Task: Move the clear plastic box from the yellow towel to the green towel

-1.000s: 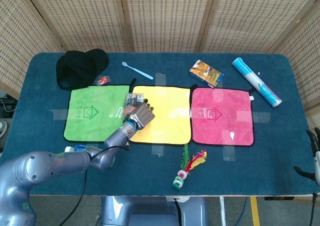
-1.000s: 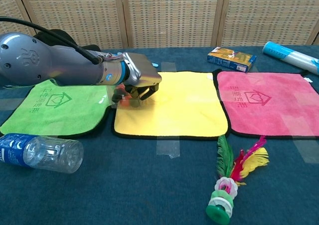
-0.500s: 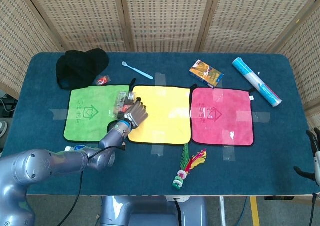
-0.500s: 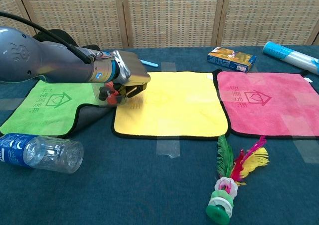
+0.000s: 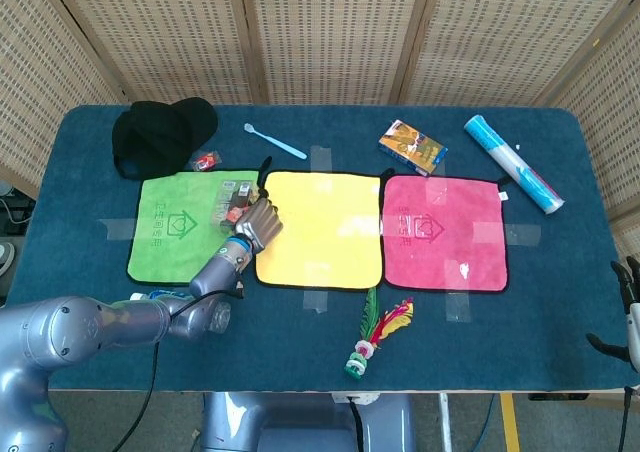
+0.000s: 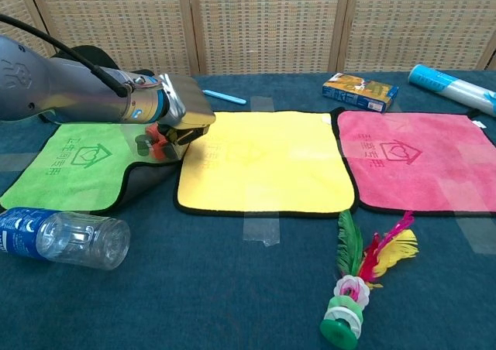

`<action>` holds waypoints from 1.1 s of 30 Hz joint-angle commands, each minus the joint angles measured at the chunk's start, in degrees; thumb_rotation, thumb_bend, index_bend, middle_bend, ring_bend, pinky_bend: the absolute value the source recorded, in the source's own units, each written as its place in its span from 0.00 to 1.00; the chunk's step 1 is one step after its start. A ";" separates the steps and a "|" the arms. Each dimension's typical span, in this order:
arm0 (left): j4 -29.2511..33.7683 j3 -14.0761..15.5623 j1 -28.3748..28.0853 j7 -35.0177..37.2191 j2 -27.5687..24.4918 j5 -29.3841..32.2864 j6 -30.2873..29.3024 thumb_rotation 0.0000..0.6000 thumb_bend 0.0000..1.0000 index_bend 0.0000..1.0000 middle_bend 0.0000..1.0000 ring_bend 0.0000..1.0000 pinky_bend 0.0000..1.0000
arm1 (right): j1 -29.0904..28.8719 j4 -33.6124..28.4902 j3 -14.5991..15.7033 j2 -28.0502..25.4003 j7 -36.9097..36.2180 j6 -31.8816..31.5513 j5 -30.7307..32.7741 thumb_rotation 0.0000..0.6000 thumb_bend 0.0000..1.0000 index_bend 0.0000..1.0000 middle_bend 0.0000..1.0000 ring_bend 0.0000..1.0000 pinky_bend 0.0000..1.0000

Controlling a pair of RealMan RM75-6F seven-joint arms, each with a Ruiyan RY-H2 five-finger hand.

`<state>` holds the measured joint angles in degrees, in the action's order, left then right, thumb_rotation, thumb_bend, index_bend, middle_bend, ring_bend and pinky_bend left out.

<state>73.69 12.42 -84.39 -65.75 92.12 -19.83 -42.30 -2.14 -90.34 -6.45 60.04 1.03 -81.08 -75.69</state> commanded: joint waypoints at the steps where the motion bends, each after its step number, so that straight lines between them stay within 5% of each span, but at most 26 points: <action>1: 0.18 0.28 0.13 -0.05 -0.23 0.30 -0.10 1.00 1.00 0.53 0.28 0.28 0.17 | -0.03 0.02 0.02 0.02 0.01 0.07 0.04 1.00 0.00 0.00 0.00 0.00 0.00; 33: -1.93 0.75 -0.13 -1.62 1.27 2.19 0.22 1.00 1.00 0.53 0.28 0.28 0.17 | -0.29 -0.29 0.14 -0.08 -0.17 0.79 0.38 1.00 0.00 0.00 0.00 0.00 0.00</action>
<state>71.85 13.15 -84.46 -67.23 93.23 -17.76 -42.14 -2.44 -90.63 -6.30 59.97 0.87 -80.28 -75.32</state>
